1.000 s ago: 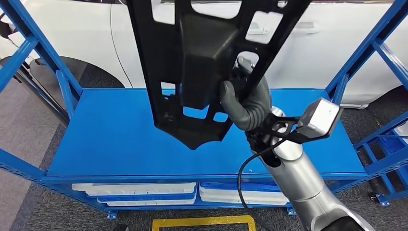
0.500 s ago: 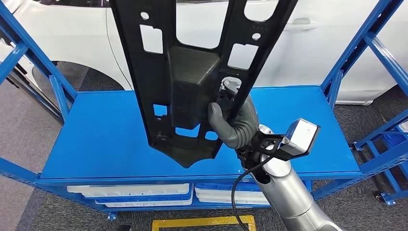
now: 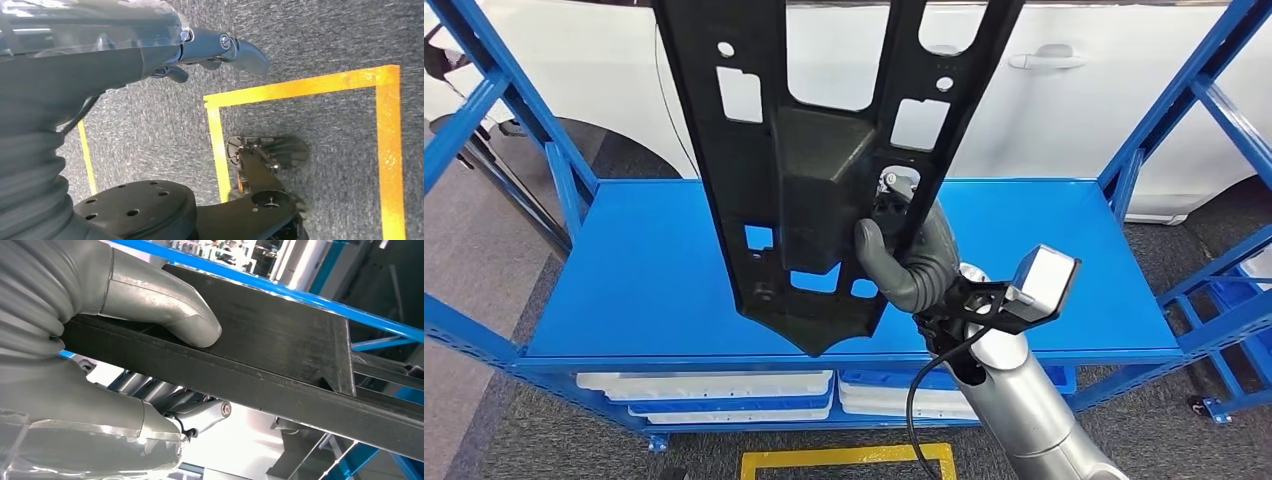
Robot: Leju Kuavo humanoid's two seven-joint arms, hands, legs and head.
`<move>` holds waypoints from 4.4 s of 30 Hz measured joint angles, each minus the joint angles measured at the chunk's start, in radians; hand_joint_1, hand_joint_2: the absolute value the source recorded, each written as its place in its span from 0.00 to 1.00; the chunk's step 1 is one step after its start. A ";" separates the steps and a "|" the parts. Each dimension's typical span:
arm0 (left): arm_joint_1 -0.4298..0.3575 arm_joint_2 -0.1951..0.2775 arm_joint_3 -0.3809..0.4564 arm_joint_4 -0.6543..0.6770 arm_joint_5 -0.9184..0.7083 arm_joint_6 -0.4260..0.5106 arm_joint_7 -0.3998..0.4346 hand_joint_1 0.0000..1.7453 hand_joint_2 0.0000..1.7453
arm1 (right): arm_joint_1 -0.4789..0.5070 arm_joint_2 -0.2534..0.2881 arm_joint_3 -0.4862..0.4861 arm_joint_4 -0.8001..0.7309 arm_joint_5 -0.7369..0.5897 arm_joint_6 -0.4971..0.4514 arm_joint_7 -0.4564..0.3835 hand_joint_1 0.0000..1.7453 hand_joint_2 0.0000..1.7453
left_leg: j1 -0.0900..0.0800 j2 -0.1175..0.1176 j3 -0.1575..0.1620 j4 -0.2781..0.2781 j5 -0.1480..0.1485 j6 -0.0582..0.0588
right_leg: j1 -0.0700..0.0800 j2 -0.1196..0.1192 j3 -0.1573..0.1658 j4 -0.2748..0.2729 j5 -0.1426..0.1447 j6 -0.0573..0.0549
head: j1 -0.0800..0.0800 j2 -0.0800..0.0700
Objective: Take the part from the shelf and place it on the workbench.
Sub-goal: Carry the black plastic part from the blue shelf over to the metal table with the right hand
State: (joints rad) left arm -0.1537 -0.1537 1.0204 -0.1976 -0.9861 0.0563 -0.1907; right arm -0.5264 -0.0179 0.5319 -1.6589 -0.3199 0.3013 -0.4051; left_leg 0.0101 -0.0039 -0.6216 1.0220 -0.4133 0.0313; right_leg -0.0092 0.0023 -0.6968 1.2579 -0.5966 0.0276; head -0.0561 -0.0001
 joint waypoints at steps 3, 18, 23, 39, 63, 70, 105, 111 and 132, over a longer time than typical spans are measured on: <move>0.002 0.000 0.000 0.000 -0.004 -0.001 0.002 0.00 1.00 | -0.002 0.000 0.000 0.003 0.009 -0.006 0.004 1.00 1.00 | -0.003 0.000 -0.025 0.002 0.018 -0.001 | -0.001 0.000 0.041 -0.005 0.012 -0.004 | 0.000 0.000; 0.031 0.005 0.000 0.000 -0.028 0.010 0.044 0.00 1.00 | -0.040 0.000 -0.008 0.011 0.015 -0.018 0.012 1.00 1.00 | 0.004 -0.002 -0.076 0.269 -0.114 -0.060 | 0.006 -0.012 0.079 -0.254 0.181 -0.051 | 0.000 0.000; 0.030 0.010 0.000 0.000 -0.032 0.010 0.047 0.00 1.00 | -0.055 0.000 -0.013 0.011 0.011 -0.027 0.017 1.00 1.00 | -0.003 -0.005 0.127 -0.006 -0.105 -0.041 | 0.008 -0.013 0.033 -0.237 0.220 -0.027 | 0.000 0.000; 0.026 0.008 -0.002 0.000 -0.039 -0.013 0.049 0.00 1.00 | -0.081 -0.007 -0.031 0.010 0.002 -0.064 0.031 1.00 1.00 | -0.010 0.006 -0.029 -0.007 0.042 -0.019 | 0.017 -0.005 0.194 -0.254 0.083 -0.028 | 0.000 0.000; 0.017 0.008 -0.002 0.000 -0.029 -0.010 0.038 0.00 1.00 | -0.055 -0.012 -0.044 0.003 0.012 -0.060 0.026 1.00 1.00 | 0.001 0.012 0.049 -0.025 -0.025 -0.006 | 0.001 -0.007 -0.047 0.054 0.052 0.008 | 0.000 0.000; 0.021 0.007 0.002 0.000 -0.017 -0.009 0.034 0.00 1.00 | -0.049 -0.012 -0.054 0.001 0.017 -0.047 0.016 1.00 1.00 | -0.001 0.010 -0.013 -0.006 0.021 -0.034 | 0.012 -0.002 0.165 -0.247 0.102 -0.021 | 0.000 0.000; 0.019 0.001 0.005 0.000 -0.031 -0.007 0.051 0.00 1.00 | -0.027 -0.031 -0.086 -0.024 0.021 -0.044 0.030 1.00 1.00 | 0.001 0.008 -0.089 0.053 -0.027 -0.050 | 0.005 -0.012 0.163 -0.272 0.131 -0.056 | 0.000 0.000; 0.017 0.000 0.004 0.000 -0.040 0.000 0.028 0.00 1.00 | 0.000 -0.033 -0.099 -0.037 0.023 -0.039 0.037 1.00 1.00 | 0.005 0.006 -0.080 0.286 -0.063 -0.063 | 0.006 -0.005 0.066 -0.263 0.197 -0.051 | 0.000 0.000; 0.008 -0.006 0.000 0.000 -0.053 0.009 0.017 0.00 1.00 | 0.051 -0.057 -0.135 -0.064 0.019 -0.013 0.039 1.00 1.00 | -0.008 0.093 0.100 -0.016 -0.078 -0.031 | 0.017 -0.050 0.087 -0.229 0.160 -0.030 | 0.000 0.000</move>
State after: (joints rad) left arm -0.1455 -0.1595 1.0204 -0.1972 -1.0394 0.0650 -0.1736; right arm -0.4756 -0.0745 0.3965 -1.7233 -0.3014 0.2883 -0.3662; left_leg 0.0020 0.0887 -0.5212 1.0059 -0.4913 0.0000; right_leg 0.0077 -0.0472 -0.6095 1.0293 -0.4367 -0.0022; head -0.0562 0.0000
